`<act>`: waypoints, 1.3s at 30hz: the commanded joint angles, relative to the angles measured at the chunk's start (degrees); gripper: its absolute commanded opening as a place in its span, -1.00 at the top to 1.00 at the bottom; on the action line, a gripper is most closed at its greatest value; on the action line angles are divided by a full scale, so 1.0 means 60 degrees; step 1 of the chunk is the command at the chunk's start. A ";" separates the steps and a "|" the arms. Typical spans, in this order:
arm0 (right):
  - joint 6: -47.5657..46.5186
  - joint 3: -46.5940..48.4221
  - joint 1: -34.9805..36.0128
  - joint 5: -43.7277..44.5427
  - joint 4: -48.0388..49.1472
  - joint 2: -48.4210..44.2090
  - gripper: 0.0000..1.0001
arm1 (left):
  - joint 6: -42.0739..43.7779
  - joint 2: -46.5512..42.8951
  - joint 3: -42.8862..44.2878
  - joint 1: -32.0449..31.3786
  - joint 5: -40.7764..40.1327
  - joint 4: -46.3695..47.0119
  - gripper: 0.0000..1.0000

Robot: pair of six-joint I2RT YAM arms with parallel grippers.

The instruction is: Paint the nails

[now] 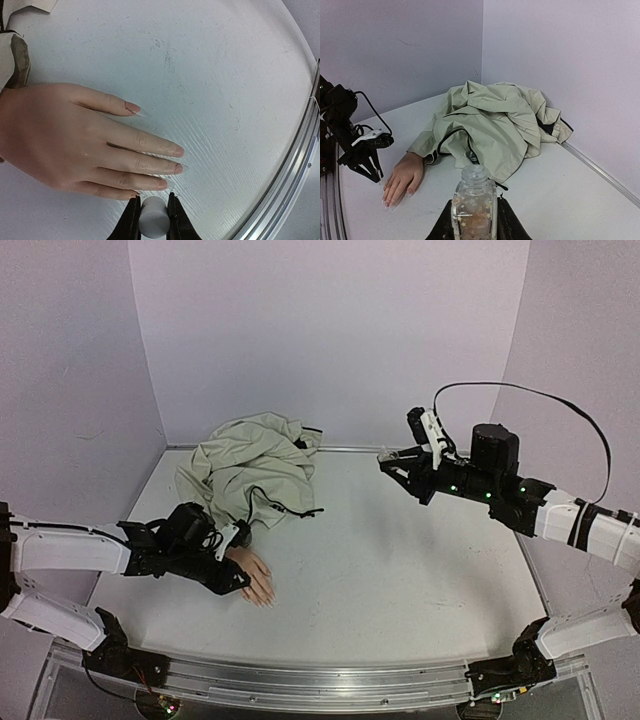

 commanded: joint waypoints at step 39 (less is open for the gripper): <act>0.0033 0.0316 0.0026 -0.0308 0.0574 0.0090 1.00 | 0.0189 0.0444 0.0331 0.0034 -0.0400 0.0324 1.00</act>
